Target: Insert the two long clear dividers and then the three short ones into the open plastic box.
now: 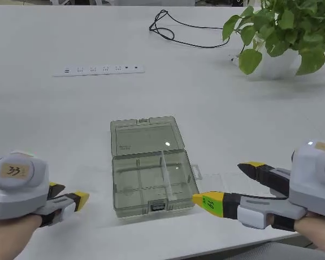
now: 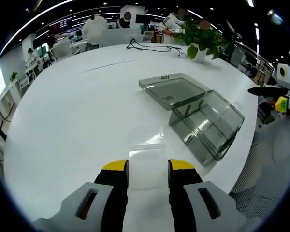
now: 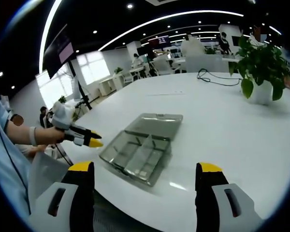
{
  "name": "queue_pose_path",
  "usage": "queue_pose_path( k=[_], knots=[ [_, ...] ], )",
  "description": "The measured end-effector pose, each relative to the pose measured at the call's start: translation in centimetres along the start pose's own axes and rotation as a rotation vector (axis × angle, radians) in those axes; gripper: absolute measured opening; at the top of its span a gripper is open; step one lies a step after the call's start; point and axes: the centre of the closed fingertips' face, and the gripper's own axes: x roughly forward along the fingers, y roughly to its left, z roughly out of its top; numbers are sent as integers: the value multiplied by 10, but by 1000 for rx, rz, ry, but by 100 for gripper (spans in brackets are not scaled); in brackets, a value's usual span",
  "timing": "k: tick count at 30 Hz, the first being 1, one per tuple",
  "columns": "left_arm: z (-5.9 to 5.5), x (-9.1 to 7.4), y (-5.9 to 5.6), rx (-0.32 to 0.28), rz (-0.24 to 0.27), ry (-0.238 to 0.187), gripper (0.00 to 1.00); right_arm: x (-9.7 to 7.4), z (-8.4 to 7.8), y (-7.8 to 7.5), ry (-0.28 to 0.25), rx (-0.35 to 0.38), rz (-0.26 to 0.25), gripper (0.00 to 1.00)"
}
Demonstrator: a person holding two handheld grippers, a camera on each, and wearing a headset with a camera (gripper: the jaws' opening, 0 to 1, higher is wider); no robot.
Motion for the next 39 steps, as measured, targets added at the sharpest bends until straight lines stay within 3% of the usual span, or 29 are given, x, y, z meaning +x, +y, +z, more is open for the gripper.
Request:
queue_pose_path(
  k=[10, 22, 33, 39],
  knots=[
    [29, -11, -9, 14, -18, -82, 30, 6, 7, 7, -11, 9, 22, 86],
    [73, -16, -40, 43, -85, -185, 30, 13, 19, 14, -41, 46, 46, 83],
    [84, -13, -81, 60, -168, -227, 30, 23, 27, 20, -73, 96, 64, 80],
    [89, -14, -99, 80, -211, -254, 30, 28, 34, 27, -102, 170, 91, 77]
  ],
)
